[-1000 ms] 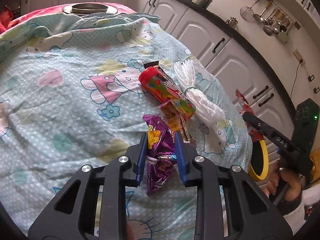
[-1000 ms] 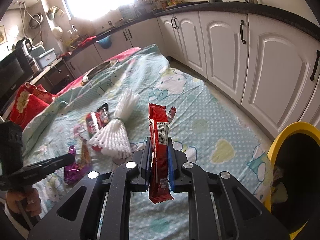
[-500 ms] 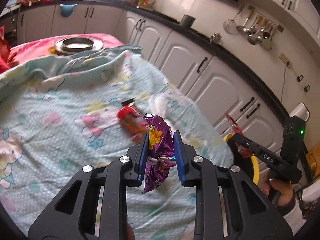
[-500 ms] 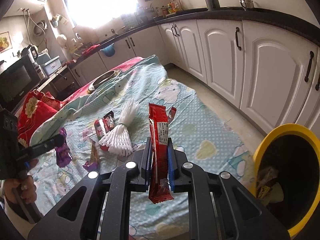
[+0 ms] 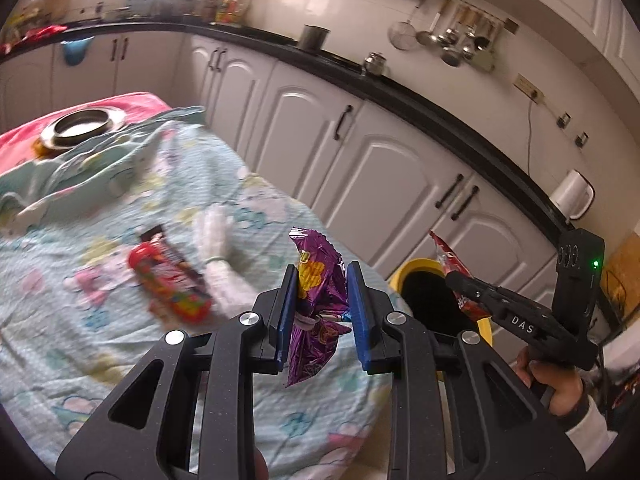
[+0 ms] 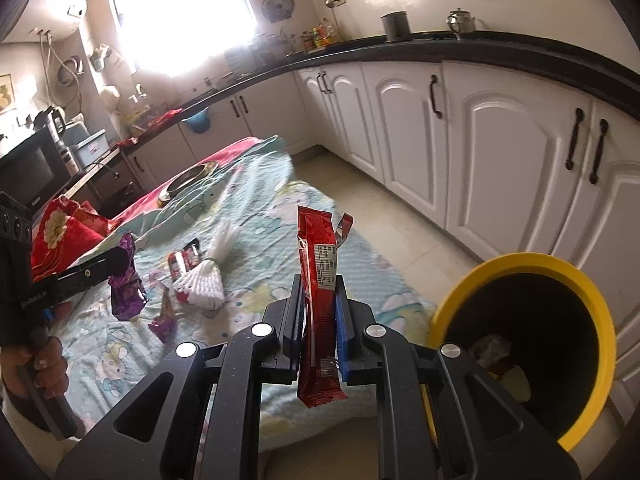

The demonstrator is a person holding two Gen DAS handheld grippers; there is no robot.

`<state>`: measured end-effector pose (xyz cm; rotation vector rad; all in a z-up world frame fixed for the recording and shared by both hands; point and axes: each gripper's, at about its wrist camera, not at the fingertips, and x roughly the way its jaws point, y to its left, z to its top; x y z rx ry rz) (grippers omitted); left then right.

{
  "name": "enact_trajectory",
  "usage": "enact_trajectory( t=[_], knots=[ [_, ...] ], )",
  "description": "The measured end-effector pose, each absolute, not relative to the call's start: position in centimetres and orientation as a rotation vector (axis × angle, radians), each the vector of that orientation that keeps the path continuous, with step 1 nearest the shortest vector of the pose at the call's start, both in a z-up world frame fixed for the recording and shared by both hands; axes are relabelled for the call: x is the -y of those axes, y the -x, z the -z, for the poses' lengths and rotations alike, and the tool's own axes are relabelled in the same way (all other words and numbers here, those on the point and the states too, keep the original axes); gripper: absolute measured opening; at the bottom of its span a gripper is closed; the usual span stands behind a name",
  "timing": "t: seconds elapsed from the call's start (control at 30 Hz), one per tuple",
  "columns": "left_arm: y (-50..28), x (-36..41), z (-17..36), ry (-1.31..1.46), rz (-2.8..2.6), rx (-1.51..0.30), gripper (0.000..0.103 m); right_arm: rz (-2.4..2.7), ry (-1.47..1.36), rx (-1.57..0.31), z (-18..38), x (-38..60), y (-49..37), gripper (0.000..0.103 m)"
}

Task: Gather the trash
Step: 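Carry both items over the yellow bin and open both tools to drop them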

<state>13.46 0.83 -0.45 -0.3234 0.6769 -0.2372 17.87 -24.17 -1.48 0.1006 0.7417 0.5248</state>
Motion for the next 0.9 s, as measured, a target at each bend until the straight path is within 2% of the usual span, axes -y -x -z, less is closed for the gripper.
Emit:
enact_trajectory(
  t=[0.9],
  knots=[
    [-17.3,13.4,1.3,0.170,0.461,-0.696,0.019,-0.289,-0.277,-0.737,4.2,37.6,-16.8,0.014]
  ],
)
